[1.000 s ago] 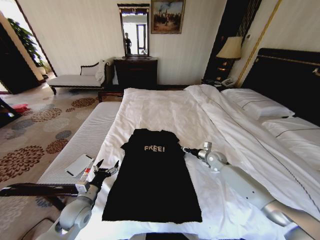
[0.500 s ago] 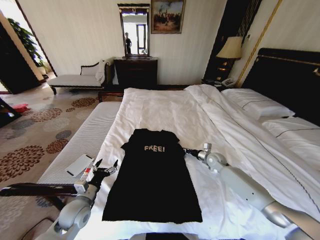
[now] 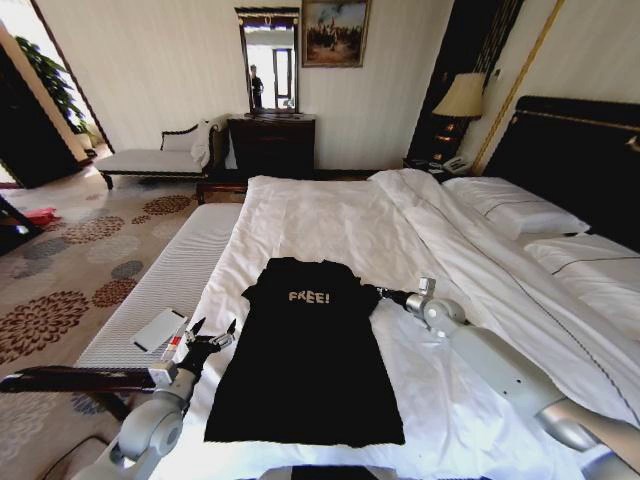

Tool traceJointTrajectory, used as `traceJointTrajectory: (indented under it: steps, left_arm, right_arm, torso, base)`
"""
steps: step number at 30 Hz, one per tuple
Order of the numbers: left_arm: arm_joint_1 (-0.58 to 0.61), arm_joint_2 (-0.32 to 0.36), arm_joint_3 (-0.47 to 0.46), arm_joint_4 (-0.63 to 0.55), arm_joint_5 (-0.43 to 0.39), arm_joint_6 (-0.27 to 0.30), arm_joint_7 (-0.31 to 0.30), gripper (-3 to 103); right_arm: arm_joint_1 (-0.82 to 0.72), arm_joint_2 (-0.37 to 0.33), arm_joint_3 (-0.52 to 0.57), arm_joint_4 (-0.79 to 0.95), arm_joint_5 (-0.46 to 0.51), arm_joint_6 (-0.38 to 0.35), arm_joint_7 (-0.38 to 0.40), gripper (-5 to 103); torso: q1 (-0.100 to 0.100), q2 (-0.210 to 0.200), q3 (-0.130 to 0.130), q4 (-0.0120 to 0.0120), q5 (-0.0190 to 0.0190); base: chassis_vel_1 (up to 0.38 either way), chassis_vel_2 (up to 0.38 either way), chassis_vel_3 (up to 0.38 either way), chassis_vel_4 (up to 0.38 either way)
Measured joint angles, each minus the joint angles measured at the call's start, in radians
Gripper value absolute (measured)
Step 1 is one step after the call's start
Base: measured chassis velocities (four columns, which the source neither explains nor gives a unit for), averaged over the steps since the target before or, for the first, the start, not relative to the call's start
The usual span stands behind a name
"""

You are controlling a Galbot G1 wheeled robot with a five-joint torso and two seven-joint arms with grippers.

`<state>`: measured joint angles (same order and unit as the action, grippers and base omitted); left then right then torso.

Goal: Fold the clothes on the bed.

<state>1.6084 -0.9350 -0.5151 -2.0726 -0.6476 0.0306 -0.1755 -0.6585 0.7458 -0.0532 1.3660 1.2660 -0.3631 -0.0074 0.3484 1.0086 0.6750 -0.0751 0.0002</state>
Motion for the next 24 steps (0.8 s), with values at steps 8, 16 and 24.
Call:
traceJointTrajectory:
  steps: [8,16,24]
  left_arm:
    - [-0.014,-0.003,0.012,0.006,0.001,-0.004,0.003,100]
    - [-0.004,-0.001,0.01,-0.001,0.002,-0.004,0.003,100]
    - [0.023,-0.003,-0.002,-0.011,0.008,-0.008,0.014,100]
  right_arm:
    - [-0.034,-0.056,0.052,0.009,-0.002,0.016,-0.003,0]
    - [0.028,-0.026,-0.009,-0.067,-0.043,0.045,-0.037,0]
    - [-0.036,-0.008,0.064,-0.005,0.004,0.016,0.022,11]
  torso:
    - [0.0,0.0,0.0,-0.0003,-0.0003]
    - [0.0,0.0,0.0,0.0,0.0001]
    - [0.0,0.0,0.0,0.0,-0.0001]
  base:
    - [0.0,0.0,0.0,0.0]
    - [0.0,0.0,0.0,0.0]
    - [0.0,0.0,0.0,0.0]
